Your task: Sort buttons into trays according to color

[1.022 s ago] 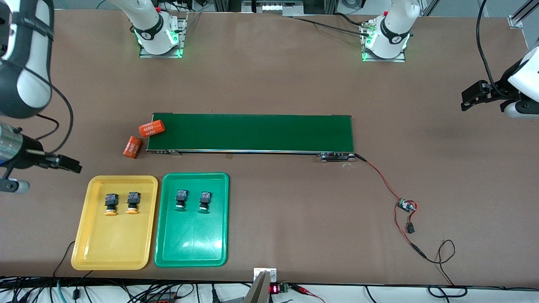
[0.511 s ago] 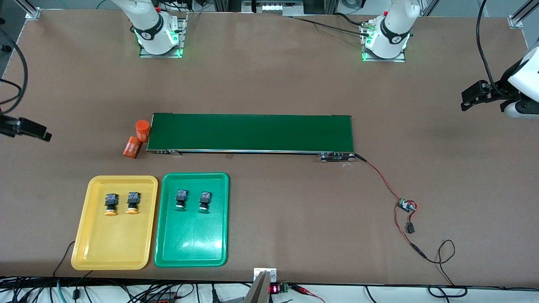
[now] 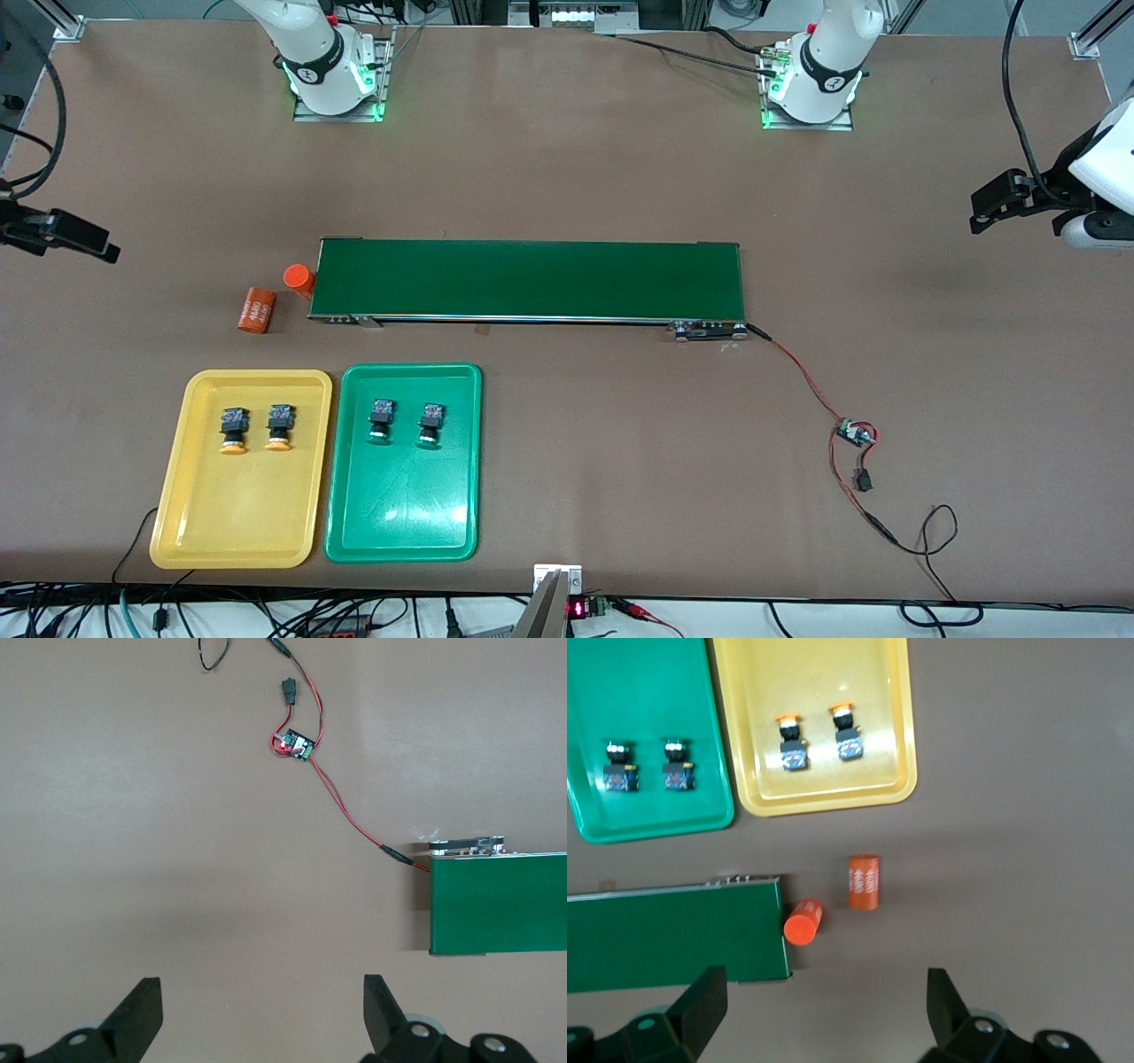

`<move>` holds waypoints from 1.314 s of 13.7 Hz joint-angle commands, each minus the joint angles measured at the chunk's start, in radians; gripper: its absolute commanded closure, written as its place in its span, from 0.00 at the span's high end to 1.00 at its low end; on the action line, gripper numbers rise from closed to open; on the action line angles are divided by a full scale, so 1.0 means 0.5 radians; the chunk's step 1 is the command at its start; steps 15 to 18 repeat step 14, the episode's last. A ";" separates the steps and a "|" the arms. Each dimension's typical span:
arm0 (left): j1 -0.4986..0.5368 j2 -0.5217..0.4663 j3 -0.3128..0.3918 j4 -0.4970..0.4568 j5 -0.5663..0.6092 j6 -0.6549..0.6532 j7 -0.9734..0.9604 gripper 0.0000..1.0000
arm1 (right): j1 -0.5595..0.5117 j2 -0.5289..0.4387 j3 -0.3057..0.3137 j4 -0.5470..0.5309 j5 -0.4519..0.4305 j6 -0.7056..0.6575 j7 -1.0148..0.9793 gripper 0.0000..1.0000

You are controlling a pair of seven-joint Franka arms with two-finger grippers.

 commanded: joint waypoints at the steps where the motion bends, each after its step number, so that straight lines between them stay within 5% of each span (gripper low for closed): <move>1: 0.008 -0.003 -0.005 0.031 0.006 -0.032 0.030 1.00 | 0.005 -0.108 0.015 -0.119 -0.039 0.003 -0.032 1.00; 6: 0.008 -0.003 -0.006 0.031 0.006 -0.032 0.030 1.00 | 0.063 -0.120 0.018 -0.095 -0.149 -0.037 -0.014 1.00; 18: 0.008 -0.003 -0.009 0.031 0.006 -0.035 0.030 1.00 | 0.060 -0.126 0.012 -0.067 -0.107 -0.104 0.011 1.00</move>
